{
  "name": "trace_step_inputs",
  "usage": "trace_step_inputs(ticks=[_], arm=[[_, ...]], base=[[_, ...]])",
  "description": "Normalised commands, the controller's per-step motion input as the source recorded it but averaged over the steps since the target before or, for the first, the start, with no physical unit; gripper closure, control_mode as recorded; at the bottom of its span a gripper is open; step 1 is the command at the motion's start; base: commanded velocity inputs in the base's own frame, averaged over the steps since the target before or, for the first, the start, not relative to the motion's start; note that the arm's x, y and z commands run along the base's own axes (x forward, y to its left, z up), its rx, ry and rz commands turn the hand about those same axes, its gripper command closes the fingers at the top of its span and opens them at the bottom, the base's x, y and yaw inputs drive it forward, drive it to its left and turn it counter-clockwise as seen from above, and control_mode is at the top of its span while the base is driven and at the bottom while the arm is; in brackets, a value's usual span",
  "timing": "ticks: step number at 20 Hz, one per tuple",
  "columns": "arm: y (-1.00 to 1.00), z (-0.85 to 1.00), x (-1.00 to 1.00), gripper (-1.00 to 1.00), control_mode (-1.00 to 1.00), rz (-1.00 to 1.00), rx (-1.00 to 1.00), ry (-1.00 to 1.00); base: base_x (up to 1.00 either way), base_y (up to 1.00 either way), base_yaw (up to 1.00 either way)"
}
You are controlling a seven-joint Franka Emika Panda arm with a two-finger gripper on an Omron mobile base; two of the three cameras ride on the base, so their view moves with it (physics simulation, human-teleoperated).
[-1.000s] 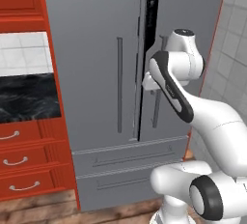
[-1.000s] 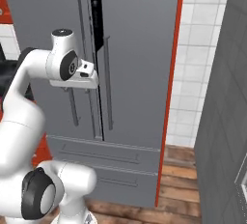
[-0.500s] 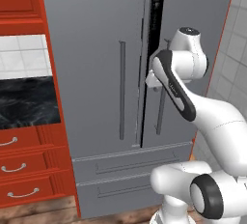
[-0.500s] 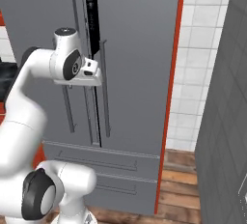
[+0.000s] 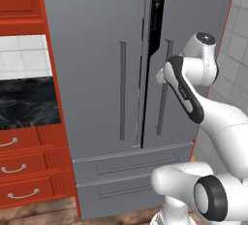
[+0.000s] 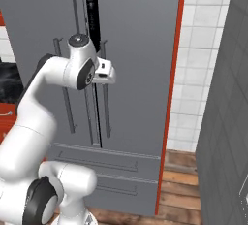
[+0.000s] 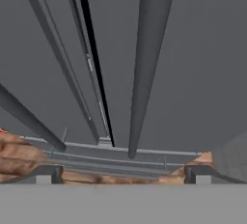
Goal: Gather the potato and mushroom from the fridge and place them on a tray on the dining counter. Then gather the fish and chicken drumstick from the fridge and place them on the other tray.
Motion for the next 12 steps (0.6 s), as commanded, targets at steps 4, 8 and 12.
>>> trace_step_inputs(ticks=[4,8,12], arm=[[-0.18,0.08,0.62,-1.00,-1.00,0.01,0.04,-0.02],[-0.04,0.00,0.64,-1.00,-1.00,0.00,0.02,0.00],[0.00,0.00,0.46,-1.00,-1.00,0.00,0.00,0.00]], base=[[0.00,0.00,0.00],[0.00,0.00,0.00],[0.00,0.00,0.00]])
